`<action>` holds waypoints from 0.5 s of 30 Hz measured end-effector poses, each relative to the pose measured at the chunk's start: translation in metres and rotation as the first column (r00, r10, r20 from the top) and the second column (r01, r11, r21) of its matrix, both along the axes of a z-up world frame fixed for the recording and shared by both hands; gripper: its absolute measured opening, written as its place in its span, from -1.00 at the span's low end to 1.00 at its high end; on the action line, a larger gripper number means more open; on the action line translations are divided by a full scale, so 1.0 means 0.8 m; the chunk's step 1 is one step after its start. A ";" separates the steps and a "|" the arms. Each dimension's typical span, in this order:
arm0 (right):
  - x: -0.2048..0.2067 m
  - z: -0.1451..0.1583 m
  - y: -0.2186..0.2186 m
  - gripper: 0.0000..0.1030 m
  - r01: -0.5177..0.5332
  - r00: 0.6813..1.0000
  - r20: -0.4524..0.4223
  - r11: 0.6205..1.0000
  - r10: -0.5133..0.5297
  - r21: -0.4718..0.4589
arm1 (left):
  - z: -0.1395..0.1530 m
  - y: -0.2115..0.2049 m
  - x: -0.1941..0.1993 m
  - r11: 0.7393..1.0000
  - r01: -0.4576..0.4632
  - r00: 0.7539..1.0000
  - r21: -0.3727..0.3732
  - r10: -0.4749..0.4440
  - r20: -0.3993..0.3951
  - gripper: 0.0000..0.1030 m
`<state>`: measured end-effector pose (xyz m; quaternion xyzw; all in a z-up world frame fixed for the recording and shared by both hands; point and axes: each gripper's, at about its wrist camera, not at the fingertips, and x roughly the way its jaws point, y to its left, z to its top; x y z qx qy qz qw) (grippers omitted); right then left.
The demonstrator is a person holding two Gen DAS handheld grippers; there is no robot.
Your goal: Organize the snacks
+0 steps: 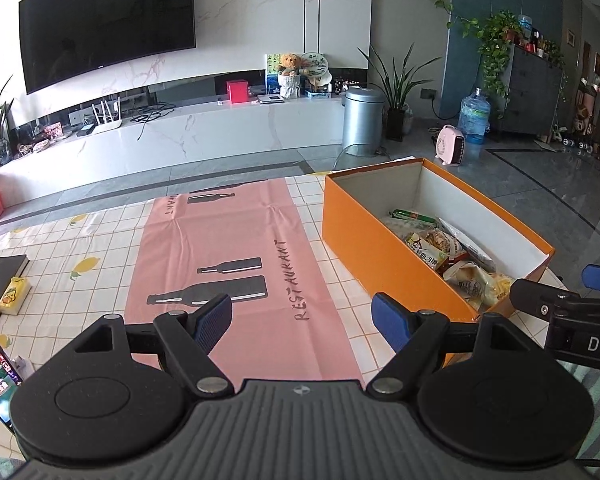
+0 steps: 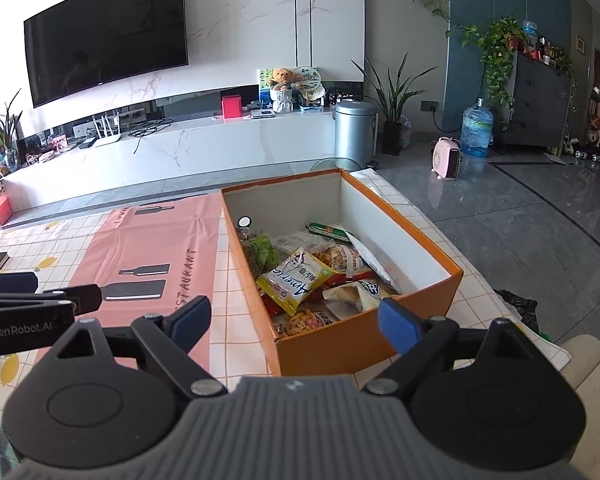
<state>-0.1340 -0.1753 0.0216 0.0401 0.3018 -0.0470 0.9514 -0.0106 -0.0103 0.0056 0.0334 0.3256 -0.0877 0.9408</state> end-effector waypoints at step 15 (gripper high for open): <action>0.000 -0.002 0.004 0.74 -0.004 1.000 -0.007 1.000 0.004 -0.005 | -0.001 0.002 -0.003 1.000 -0.002 1.000 -0.004 0.002 -0.018 0.81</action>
